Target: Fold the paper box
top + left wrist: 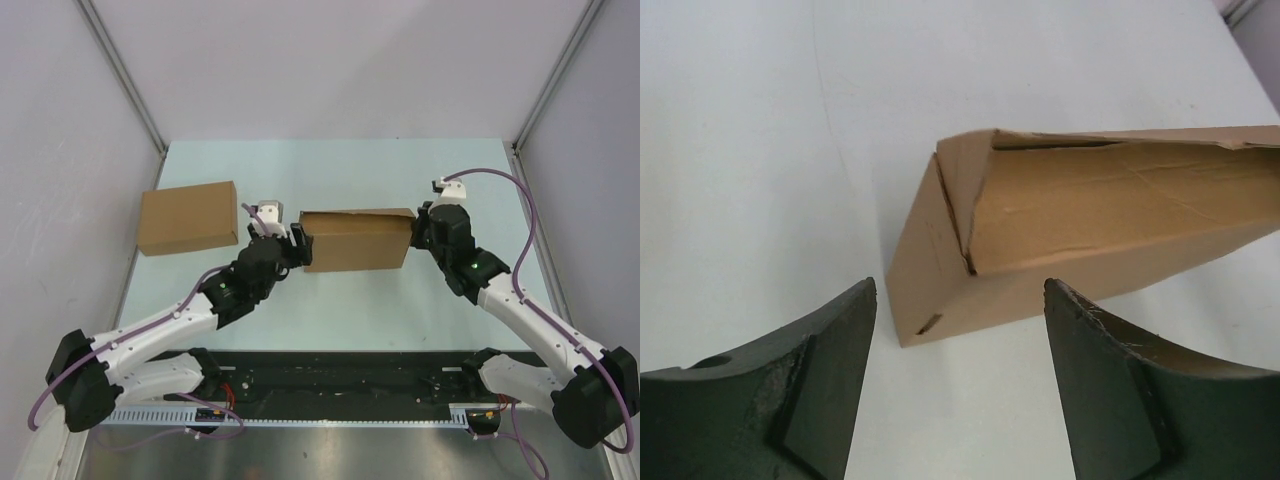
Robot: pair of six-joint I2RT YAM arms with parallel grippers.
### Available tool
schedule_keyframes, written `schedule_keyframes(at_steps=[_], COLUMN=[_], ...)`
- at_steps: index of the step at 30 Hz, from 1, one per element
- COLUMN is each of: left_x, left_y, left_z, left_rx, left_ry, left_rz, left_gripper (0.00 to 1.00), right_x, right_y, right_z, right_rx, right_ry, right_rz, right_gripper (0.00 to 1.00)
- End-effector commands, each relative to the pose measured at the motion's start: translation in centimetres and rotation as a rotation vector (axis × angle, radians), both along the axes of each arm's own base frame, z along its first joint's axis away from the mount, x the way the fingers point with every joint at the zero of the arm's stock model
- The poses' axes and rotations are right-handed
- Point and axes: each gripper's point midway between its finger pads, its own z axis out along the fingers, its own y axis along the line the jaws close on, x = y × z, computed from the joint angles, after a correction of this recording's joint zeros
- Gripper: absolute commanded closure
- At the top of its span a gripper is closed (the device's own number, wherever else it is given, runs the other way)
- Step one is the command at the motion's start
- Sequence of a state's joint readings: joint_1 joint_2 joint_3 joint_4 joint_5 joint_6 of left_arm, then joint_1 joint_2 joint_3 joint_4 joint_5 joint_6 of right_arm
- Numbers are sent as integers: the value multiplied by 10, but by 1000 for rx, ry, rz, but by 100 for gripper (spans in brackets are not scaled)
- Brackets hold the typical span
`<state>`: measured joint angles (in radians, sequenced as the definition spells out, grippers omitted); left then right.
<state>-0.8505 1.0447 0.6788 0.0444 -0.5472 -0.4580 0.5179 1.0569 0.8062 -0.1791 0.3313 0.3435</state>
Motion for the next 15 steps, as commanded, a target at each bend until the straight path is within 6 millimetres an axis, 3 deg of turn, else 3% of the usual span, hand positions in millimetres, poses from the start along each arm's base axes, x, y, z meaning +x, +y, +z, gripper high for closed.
schedule_keyframes(at_steps=[1, 6, 12, 15], left_x=[-2, -1, 11, 14], left_y=[-10, 6, 26, 26], left_z=[45, 56, 49, 50], left_rx=[-100, -118, -104, -121], left_ry=[-93, -134, -132, -146], left_rz=[-60, -3, 42, -14], left_gripper=[27, 26, 29, 33], right_x=[-9, -8, -9, -9], right_y=[-6, -4, 1, 1], right_z=[-19, -17, -16, -17], right_rx=[-44, -44, -48, -52], right_ry=[93, 90, 89, 92], right_rz=[-19, -15, -6, -8], right_gripper=[100, 100, 100, 100])
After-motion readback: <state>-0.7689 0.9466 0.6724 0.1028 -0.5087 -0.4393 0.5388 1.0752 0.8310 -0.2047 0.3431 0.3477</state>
